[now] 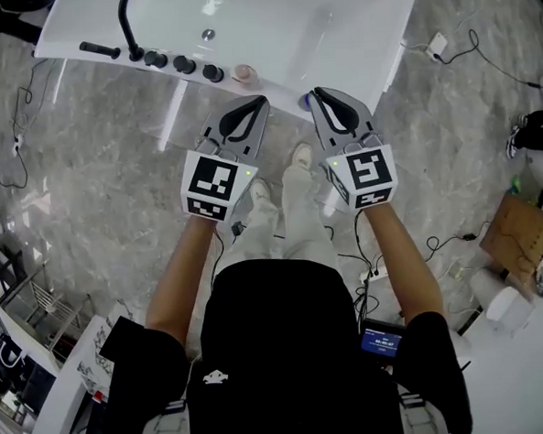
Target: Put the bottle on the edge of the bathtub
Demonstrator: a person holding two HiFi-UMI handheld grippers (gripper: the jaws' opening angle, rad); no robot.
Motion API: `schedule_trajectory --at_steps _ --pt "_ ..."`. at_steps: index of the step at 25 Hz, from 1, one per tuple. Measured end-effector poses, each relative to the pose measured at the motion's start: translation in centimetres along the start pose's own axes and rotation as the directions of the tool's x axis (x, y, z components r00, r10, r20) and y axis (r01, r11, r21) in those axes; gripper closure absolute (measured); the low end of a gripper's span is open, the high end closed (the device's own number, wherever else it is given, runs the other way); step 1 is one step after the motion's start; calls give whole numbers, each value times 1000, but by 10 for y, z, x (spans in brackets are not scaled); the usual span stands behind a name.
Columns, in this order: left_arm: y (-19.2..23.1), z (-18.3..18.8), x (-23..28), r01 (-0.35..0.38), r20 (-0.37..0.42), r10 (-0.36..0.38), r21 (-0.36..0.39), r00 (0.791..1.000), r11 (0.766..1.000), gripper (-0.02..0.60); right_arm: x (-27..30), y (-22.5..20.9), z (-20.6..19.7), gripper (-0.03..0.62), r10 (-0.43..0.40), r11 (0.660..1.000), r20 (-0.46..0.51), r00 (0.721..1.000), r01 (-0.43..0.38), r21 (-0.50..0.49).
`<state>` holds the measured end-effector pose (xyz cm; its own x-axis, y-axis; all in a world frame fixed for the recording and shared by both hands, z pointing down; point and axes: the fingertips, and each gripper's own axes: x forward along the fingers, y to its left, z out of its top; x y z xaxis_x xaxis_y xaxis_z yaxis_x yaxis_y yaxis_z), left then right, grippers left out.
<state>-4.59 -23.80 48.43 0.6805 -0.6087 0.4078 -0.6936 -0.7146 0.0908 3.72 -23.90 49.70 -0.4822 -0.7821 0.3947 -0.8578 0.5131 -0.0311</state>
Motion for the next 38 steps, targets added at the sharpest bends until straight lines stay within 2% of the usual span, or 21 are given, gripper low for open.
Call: schedule_trajectory --at_steps 5,15,22,28,38 --pt "-4 31 -31 -1 57 1 -3 998 1000 569 -20 14 33 563 -39 999 23 999 38 27" --pt "-21 87 -88 21 163 -21 3 986 1000 569 -66 37 101 569 -96 995 94 991 97 -9" --pt "-34 128 -140 26 248 -34 35 968 999 569 -102 69 146 571 -119 993 165 979 116 26" --pt "-53 165 -177 48 319 -69 71 945 996 569 -136 96 181 571 -129 991 214 968 136 -15" --pt "-84 213 -196 38 387 -86 130 918 991 569 -189 88 231 571 -152 985 318 936 169 -27"
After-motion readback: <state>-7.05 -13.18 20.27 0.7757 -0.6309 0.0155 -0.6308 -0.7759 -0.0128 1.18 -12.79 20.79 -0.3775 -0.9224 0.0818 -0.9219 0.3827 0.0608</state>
